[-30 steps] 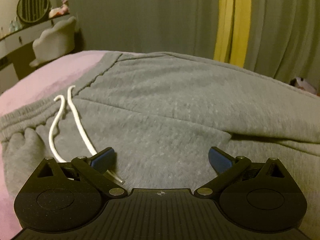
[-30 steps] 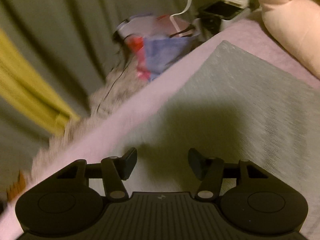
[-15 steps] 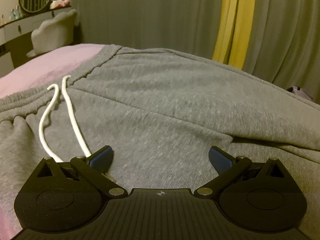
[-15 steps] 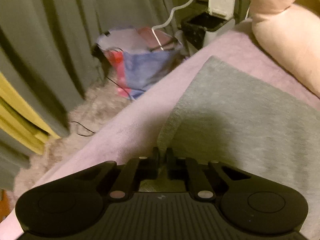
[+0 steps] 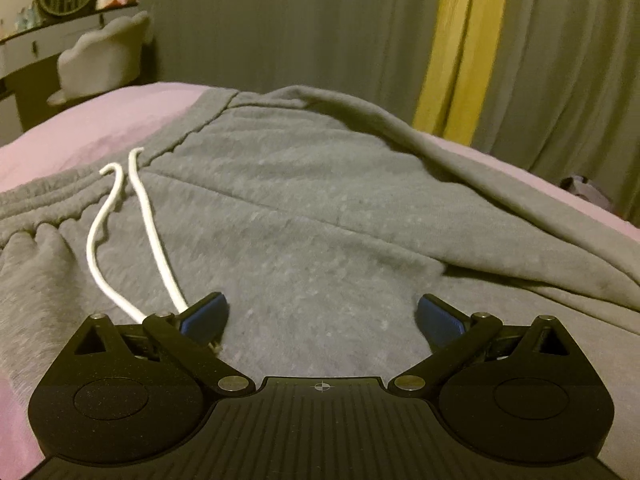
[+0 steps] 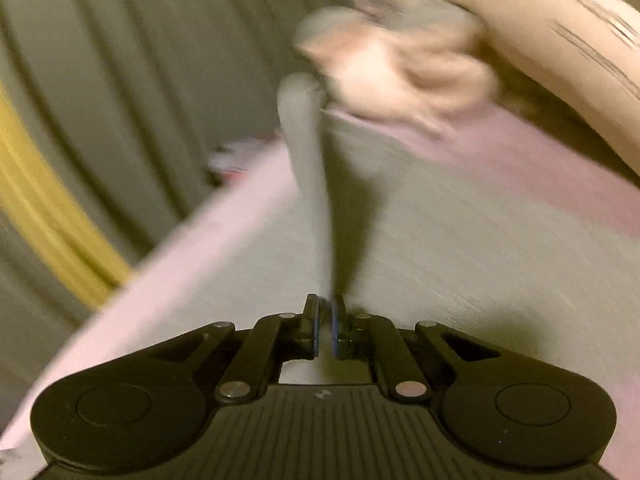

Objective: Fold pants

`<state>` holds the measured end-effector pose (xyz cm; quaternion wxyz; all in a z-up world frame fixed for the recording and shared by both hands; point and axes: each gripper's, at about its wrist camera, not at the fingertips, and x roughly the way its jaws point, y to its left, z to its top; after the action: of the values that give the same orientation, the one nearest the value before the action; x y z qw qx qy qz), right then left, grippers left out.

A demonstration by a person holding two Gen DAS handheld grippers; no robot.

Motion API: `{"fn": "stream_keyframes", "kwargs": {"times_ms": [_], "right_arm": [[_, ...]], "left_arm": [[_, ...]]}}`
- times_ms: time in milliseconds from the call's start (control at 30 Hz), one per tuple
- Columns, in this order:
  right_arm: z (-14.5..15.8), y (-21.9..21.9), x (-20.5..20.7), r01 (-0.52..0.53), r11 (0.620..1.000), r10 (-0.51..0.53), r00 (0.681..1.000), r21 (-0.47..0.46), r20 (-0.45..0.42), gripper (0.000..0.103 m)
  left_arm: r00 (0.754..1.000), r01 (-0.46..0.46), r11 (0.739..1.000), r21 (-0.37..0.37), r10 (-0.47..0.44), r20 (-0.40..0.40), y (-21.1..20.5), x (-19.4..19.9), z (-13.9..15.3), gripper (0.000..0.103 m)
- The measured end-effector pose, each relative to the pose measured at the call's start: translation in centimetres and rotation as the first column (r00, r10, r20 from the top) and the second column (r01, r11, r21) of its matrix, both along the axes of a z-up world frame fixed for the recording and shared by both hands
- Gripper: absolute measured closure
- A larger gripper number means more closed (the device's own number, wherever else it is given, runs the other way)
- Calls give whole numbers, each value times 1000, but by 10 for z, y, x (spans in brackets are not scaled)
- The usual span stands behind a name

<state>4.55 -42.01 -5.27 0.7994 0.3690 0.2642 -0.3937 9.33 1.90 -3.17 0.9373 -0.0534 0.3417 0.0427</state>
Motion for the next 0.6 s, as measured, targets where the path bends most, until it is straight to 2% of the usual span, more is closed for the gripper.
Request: {"fn": "stream_keyframes", "kwargs": {"times_ms": [67, 100, 133, 167, 233, 267, 333, 367, 433, 467, 500, 600], "right_arm": [[-9, -15, -16, 34, 989, -51, 992, 147, 117, 89], [-12, -23, -22, 25, 979, -66, 977, 201, 205, 68], [-16, -29, -24, 13, 975, -74, 959, 222, 272, 53], [-20, -34, -24, 6, 975, -74, 951, 222, 300, 31], [-29, -42, -22, 5, 976, -79, 938, 216, 337, 31], [-31, -45, -20, 2, 976, -83, 928, 219, 363, 31], [-33, -51, -12, -34, 973, -69, 901, 230, 428, 45], [-34, -53, -8, -52, 971, -57, 899, 235, 435, 56], [-37, -53, 3, -66, 974, -27, 917, 218, 398, 74], [-40, -55, 6, -72, 974, -15, 924, 215, 381, 96], [-44, -56, 8, -77, 971, -14, 927, 227, 376, 97], [-51, -58, -2, -75, 960, -53, 898, 271, 437, 97]], "left_arm": [[999, 21, 1000, 13, -21, 33, -2, -6, 7, 0], [998, 25, 1000, 12, -26, 50, -3, -8, 12, 0], [998, 30, 1000, -1, -30, 63, -2, -9, 17, 0], [997, 31, 999, -27, -28, 75, 0, -8, 25, 0], [997, 29, 993, -112, -20, 80, 8, 1, 40, 0], [997, 41, 986, -159, -29, 77, 12, 9, 47, 0], [998, 42, 975, -220, -29, 62, 20, 40, 62, 0], [998, 42, 969, -245, -30, 51, 23, 56, 69, 0], [999, 35, 953, -301, -26, 34, 30, 97, 80, 1], [999, 35, 950, -311, -26, 34, 31, 116, 84, 1], [999, 37, 950, -310, -32, 22, 31, 135, 85, 3], [999, 13, 944, -329, -28, -43, 32, 187, 78, 26]]}}
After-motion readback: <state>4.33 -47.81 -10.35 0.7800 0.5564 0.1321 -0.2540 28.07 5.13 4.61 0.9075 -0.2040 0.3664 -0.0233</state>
